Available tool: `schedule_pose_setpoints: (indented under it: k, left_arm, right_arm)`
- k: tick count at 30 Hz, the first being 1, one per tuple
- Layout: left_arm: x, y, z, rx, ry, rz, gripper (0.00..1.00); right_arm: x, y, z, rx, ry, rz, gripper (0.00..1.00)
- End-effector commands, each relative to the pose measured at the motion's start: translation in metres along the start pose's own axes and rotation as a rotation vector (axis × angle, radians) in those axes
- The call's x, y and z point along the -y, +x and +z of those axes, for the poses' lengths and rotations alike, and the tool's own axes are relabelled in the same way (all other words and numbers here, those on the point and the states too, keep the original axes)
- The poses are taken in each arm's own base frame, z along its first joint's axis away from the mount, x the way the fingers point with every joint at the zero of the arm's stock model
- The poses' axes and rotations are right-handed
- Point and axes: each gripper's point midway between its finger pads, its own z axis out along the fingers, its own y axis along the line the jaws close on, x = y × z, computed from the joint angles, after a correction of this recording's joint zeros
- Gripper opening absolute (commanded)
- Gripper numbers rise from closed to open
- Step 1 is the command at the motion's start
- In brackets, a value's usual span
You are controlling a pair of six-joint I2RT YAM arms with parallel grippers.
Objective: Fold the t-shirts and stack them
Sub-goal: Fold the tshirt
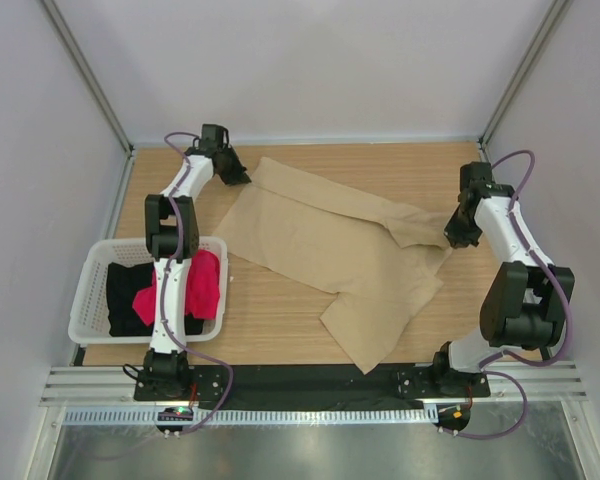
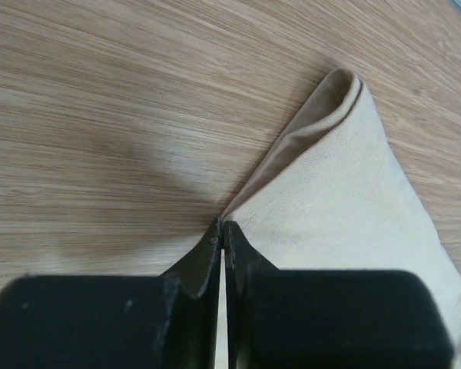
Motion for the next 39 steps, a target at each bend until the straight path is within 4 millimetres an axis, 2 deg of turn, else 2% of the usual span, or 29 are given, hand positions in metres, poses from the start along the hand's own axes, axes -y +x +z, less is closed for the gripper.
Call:
schedule_pose_setpoints:
  k: [1, 7, 9, 10, 12, 15, 16, 17, 18, 19, 20, 21, 23, 24, 26, 27, 29, 31, 32, 36, 39]
  left_arm:
    - [-0.002, -0.009, -0.015, 0.021, -0.024, 0.031, 0.02]
    - [-0.006, -0.008, -0.019, 0.016, -0.043, 0.037, 0.03]
    - [-0.006, -0.006, -0.021, 0.005, -0.045, 0.042, 0.17]
    - [-0.008, -0.004, -0.022, 0.003, -0.056, 0.043, 0.29]
    - [-0.013, -0.004, -0.027, 0.004, -0.08, 0.049, 0.39]
    - [-0.014, -0.009, -0.042, 0.039, -0.124, 0.042, 0.46]
    - [-0.011, -0.015, -0.05, 0.058, -0.127, 0.033, 0.47]
    - [-0.008, -0.018, -0.054, 0.067, -0.123, 0.025, 0.47]
    - [-0.003, -0.02, -0.057, 0.076, -0.117, 0.017, 0.48]
    - [0.004, -0.023, -0.062, 0.089, -0.107, -0.005, 0.48]
    - [0.009, -0.024, -0.063, 0.093, -0.093, -0.011, 0.48]
    - [0.014, -0.024, -0.063, 0.094, -0.08, -0.015, 0.48]
    - [0.023, -0.022, -0.064, 0.093, -0.06, -0.017, 0.47]
    - [0.03, -0.017, -0.062, 0.076, -0.034, -0.012, 0.46]
    - [0.044, -0.008, -0.056, 0.053, 0.018, 0.003, 0.45]
    - [0.052, 0.0, -0.053, 0.024, 0.057, 0.009, 0.44]
    - [0.065, 0.005, -0.049, 0.01, 0.112, 0.027, 0.44]
    - [0.076, 0.016, -0.042, -0.016, 0.142, 0.041, 0.42]
    - [0.078, 0.02, -0.04, -0.024, 0.148, 0.044, 0.41]
    - [0.085, 0.033, -0.034, -0.051, 0.158, 0.055, 0.39]
    - [0.084, 0.038, -0.032, -0.061, 0.152, 0.056, 0.38]
  right_arm:
    - [0.003, -0.002, -0.001, 0.013, 0.018, -0.012, 0.03]
    - [-0.002, 0.002, 0.005, -0.021, 0.003, -0.016, 0.03]
    - [-0.002, 0.005, 0.007, -0.039, 0.004, -0.021, 0.03]
    - [-0.001, 0.008, 0.008, -0.049, 0.009, -0.025, 0.05]
    - [0.001, 0.015, 0.007, -0.077, 0.009, -0.039, 0.09]
    - [-0.001, 0.032, -0.002, -0.13, -0.036, -0.054, 0.26]
    - [0.003, 0.034, -0.004, -0.128, -0.026, -0.057, 0.37]
    - [0.006, 0.031, -0.011, -0.101, -0.024, -0.051, 0.41]
    - [0.007, 0.026, -0.011, -0.077, -0.031, -0.044, 0.45]
    - [0.011, 0.019, -0.01, -0.056, -0.033, -0.017, 0.55]
    - [0.009, 0.012, -0.01, -0.046, -0.05, 0.007, 0.58]
    - [0.008, 0.003, -0.003, -0.037, -0.053, 0.042, 0.6]
    - [0.005, -0.029, 0.002, 0.023, -0.074, 0.117, 0.64]
    - [0.001, -0.035, 0.016, 0.014, -0.071, 0.146, 0.64]
    - [-0.005, -0.066, 0.028, 0.069, -0.106, 0.201, 0.64]
    - [-0.012, -0.068, 0.043, 0.044, -0.131, 0.207, 0.64]
    - [-0.022, -0.088, 0.055, 0.074, -0.17, 0.206, 0.64]
    - [-0.03, -0.096, 0.067, 0.065, -0.187, 0.181, 0.62]
    - [-0.034, -0.101, 0.07, 0.077, -0.203, 0.18, 0.61]
    - [-0.035, -0.109, 0.074, 0.104, -0.206, 0.2, 0.37]
    - [-0.03, -0.109, 0.069, 0.126, -0.198, 0.197, 0.34]
